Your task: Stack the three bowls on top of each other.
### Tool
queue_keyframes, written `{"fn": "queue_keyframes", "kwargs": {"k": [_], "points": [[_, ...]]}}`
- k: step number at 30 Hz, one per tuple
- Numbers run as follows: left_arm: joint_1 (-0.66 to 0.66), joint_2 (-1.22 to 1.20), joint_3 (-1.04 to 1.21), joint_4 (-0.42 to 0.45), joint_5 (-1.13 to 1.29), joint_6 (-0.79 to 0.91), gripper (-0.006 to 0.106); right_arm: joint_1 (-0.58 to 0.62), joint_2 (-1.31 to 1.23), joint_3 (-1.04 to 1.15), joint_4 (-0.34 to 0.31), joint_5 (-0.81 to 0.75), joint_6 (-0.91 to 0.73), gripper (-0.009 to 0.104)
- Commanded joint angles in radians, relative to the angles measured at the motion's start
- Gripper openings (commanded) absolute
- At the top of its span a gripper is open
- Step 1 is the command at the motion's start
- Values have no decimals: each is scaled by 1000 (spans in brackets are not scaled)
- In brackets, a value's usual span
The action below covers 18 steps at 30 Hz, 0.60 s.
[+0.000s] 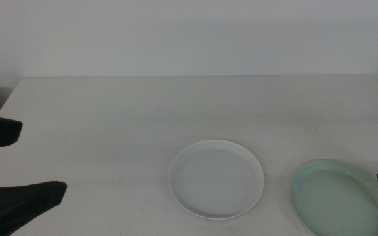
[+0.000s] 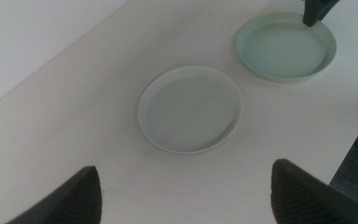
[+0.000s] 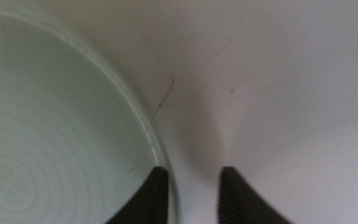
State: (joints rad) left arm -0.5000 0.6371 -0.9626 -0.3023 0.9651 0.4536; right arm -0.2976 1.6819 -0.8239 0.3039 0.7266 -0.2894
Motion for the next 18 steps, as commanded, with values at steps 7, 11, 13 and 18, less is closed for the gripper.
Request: {"fn": "queue_keyframes", "kwargs": {"k": [7,11,13,18], "points": [[1,3,-22,-21,-59,-10,105,-7,-48,-34,3,26,-11,-1],[1,3,-22,-21,-59,-10,105,-7,-134,-93,0,137,-6,-1],[1,3,-22,-21,-59,-10,105,-7,-187,-140,1,178,36,-1],[1,3,-22,-21,-59,-10,105,70,-298,-268,21,264,191,-1]]}}
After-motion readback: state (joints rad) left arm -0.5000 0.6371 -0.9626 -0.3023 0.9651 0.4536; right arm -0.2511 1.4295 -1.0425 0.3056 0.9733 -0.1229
